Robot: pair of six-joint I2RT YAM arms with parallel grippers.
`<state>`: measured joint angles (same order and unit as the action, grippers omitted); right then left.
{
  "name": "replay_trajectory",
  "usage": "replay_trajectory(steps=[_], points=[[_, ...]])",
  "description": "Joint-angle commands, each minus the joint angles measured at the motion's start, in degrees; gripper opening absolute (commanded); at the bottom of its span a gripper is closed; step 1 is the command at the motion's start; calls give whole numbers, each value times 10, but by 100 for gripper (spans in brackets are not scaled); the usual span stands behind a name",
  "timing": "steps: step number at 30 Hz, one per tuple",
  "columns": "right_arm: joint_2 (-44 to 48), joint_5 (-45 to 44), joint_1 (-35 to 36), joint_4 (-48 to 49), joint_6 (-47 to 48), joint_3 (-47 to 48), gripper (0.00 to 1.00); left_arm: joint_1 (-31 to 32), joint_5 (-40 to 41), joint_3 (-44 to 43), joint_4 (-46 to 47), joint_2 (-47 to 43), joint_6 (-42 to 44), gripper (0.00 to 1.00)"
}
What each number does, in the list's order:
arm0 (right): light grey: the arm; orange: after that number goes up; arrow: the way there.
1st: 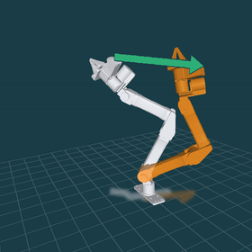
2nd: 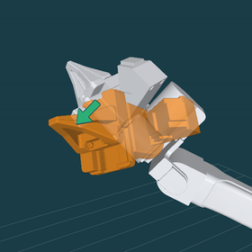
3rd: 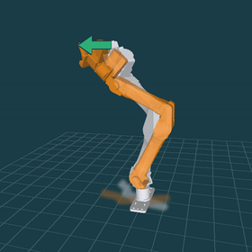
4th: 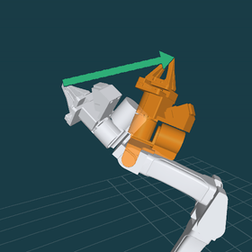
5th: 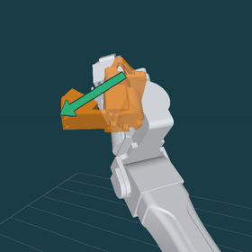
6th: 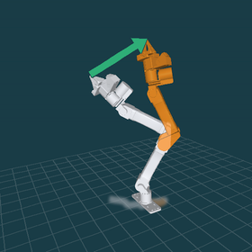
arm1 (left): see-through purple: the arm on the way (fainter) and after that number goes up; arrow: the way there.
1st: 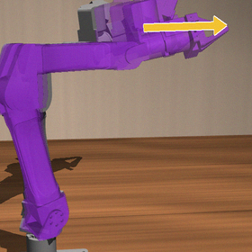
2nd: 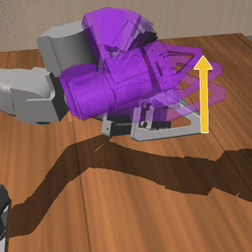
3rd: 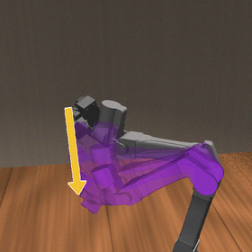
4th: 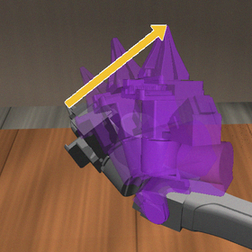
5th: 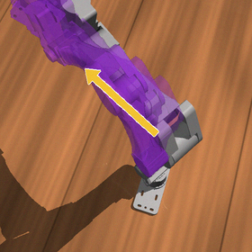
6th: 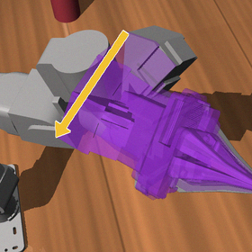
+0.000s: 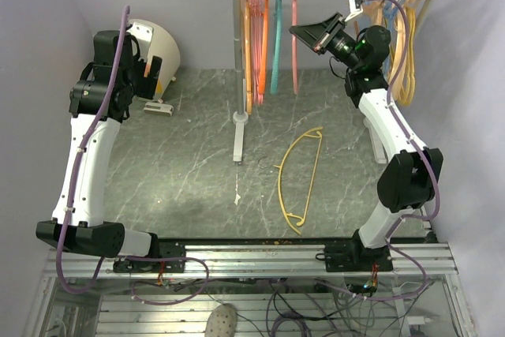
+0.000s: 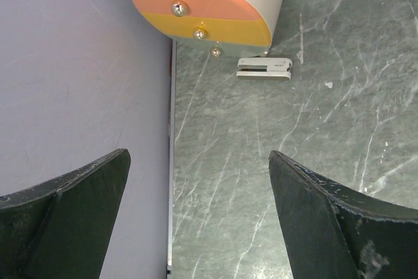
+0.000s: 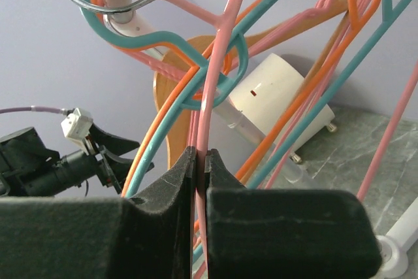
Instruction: Organize the hangers
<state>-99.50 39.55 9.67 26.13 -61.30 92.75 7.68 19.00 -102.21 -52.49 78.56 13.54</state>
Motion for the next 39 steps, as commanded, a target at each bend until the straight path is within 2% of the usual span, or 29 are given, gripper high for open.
replay_trajectory(steps=[1, 11, 26, 28, 31, 34, 35, 39], points=[[-5, -11, 14, -39, 41, 46, 0, -6, -8, -7, 13, -6, 3, 99], [-38, -19, 45, -82, 66, 86, 0, -6, -5, -2, 15, -5, 4, 99], [-56, -10, 56, -76, 65, 92, 2, -6, -5, 2, 15, -6, 5, 99], [-43, -14, 56, -82, 77, 88, 21, -5, -5, 3, 15, -7, 6, 99], [-1, -35, 56, -105, 110, 66, 65, -6, -2, 7, 17, -8, 7, 99], [61, -48, 60, -99, 127, 13, 96, -6, -8, 5, 13, -5, 9, 99], [84, -58, 64, -99, 136, -6, 99, -7, -11, 4, 11, -5, 10, 99], [166, -144, 100, -184, 244, -34, 100, -13, -9, 3, 11, 1, 10, 99]])
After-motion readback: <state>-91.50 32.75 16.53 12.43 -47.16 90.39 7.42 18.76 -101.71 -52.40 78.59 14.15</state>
